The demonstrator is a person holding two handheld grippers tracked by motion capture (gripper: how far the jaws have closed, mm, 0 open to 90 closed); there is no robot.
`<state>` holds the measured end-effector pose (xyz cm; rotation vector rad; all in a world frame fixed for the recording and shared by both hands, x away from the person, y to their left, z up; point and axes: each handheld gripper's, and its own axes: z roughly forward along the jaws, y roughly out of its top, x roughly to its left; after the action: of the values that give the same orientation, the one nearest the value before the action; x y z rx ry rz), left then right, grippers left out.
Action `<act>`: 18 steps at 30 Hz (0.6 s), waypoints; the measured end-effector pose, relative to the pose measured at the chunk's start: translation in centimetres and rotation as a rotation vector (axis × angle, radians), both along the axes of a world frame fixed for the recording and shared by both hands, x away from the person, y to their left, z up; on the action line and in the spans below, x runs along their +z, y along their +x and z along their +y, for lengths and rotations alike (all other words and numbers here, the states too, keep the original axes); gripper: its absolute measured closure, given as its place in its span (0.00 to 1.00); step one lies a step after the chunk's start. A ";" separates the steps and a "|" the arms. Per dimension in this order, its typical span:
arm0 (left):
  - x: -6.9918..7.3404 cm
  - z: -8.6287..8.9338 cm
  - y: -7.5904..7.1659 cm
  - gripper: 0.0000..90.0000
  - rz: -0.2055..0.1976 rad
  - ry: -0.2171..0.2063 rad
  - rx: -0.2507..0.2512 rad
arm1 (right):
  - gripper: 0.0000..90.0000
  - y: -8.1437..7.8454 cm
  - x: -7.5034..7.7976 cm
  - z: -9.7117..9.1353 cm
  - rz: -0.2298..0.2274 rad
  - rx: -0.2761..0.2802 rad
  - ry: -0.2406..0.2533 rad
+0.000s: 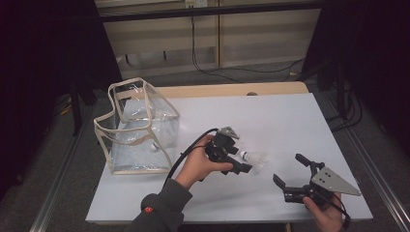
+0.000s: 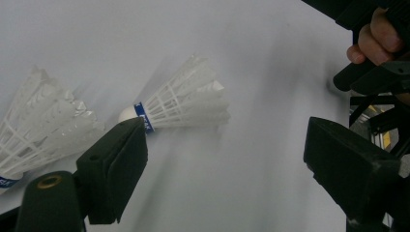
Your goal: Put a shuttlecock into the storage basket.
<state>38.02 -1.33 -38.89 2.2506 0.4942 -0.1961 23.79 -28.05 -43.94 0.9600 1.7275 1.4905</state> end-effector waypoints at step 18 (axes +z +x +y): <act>-0.8 -1.1 -0.1 0.26 -0.021 0.025 -0.057 | 0.01 0.0 0.0 0.0 -0.002 -0.001 -0.002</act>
<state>37.95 -2.47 -39.67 2.2902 0.4238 -0.1965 23.81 -28.04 -43.95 0.9579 1.7270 1.4887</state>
